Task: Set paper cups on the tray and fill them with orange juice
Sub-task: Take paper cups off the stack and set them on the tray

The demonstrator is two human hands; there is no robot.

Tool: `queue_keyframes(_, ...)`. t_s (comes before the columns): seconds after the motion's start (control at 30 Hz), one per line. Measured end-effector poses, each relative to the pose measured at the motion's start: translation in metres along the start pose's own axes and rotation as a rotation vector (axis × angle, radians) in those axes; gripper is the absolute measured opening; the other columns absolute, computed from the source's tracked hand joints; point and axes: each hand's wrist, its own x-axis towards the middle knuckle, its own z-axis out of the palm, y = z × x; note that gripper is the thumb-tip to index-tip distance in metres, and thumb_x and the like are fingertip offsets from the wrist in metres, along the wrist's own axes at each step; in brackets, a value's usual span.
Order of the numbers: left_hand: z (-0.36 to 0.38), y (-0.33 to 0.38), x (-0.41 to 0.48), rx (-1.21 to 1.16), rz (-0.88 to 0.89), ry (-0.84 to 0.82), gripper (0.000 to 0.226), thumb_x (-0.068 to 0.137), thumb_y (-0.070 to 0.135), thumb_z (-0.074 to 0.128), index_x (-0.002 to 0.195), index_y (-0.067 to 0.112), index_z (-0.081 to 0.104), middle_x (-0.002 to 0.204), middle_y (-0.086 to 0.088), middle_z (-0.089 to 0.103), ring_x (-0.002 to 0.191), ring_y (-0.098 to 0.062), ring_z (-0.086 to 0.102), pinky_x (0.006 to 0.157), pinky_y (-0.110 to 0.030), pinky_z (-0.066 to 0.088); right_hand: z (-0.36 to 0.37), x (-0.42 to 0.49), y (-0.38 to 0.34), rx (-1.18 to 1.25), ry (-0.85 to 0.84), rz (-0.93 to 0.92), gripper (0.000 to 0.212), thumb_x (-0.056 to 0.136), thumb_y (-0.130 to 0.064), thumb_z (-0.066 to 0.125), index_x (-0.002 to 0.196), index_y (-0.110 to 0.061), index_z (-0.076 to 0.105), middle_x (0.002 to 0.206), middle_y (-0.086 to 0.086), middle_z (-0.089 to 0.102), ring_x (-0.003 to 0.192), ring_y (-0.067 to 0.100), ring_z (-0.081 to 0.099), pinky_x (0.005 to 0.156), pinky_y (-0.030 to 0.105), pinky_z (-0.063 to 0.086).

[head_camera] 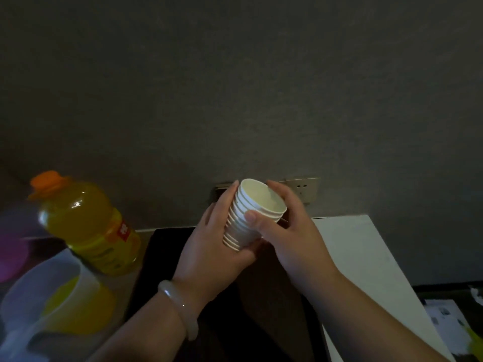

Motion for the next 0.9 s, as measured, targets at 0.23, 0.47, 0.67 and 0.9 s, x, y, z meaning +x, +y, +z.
queue_keyframes(0.23, -0.03, -0.017, -0.035, 0.211, -0.004, 0.055, 0.098, 0.073, 0.049, 0.072, 0.142, 0.051, 0.002, 0.138, 0.017, 0.035, 0.114, 0.006, 0.039, 0.089, -0.014, 0.04, 0.026, -0.018, -0.006, -0.158, -0.049, -0.073, 0.038, 0.067, -0.056, 0.059, 0.104, -0.046, 0.064, 0.123, -0.026, 0.054, 0.112, -0.008, 0.05, 0.081, 0.014, 0.047)
queue_keyframes(0.47, -0.042, -0.031, -0.051, 0.19, -0.085, 0.025, 0.1, 0.074, 0.046, 0.071, 0.141, 0.052, -0.004, 0.142, 0.016, 0.03, 0.111, 0.009, 0.03, 0.086, -0.011, 0.033, 0.058, -0.027, -0.003, -0.248, -0.068, -0.169, 0.016, 0.089, -0.023, 0.06, 0.084, -0.036, 0.069, 0.106, -0.022, 0.061, 0.1, -0.01, 0.055, 0.075, 0.006, 0.046)
queue_keyframes(0.67, -0.055, -0.047, -0.054, 0.055, -0.144, 0.055, 0.083, 0.08, 0.044, 0.066, 0.142, 0.049, 0.012, 0.141, 0.015, 0.038, 0.118, 0.0, 0.043, 0.086, -0.013, 0.041, 0.087, -0.033, -0.011, -0.402, -0.064, -0.295, 0.022, 0.092, -0.022, 0.057, 0.085, -0.042, 0.06, 0.088, -0.022, 0.063, 0.092, -0.01, 0.057, 0.073, 0.004, 0.043)
queue_keyframes(0.9, -0.077, -0.061, -0.06, 0.024, -0.168, 0.079, 0.073, 0.079, 0.048, 0.064, 0.139, 0.048, 0.023, 0.132, 0.017, 0.046, 0.112, -0.003, 0.052, 0.089, -0.025, 0.051, 0.118, -0.034, -0.012, -0.482, -0.046, -0.304, 0.024, 0.094, -0.024, 0.054, 0.079, -0.043, 0.054, 0.083, -0.019, 0.06, 0.089, -0.009, 0.055, 0.072, 0.005, 0.043)
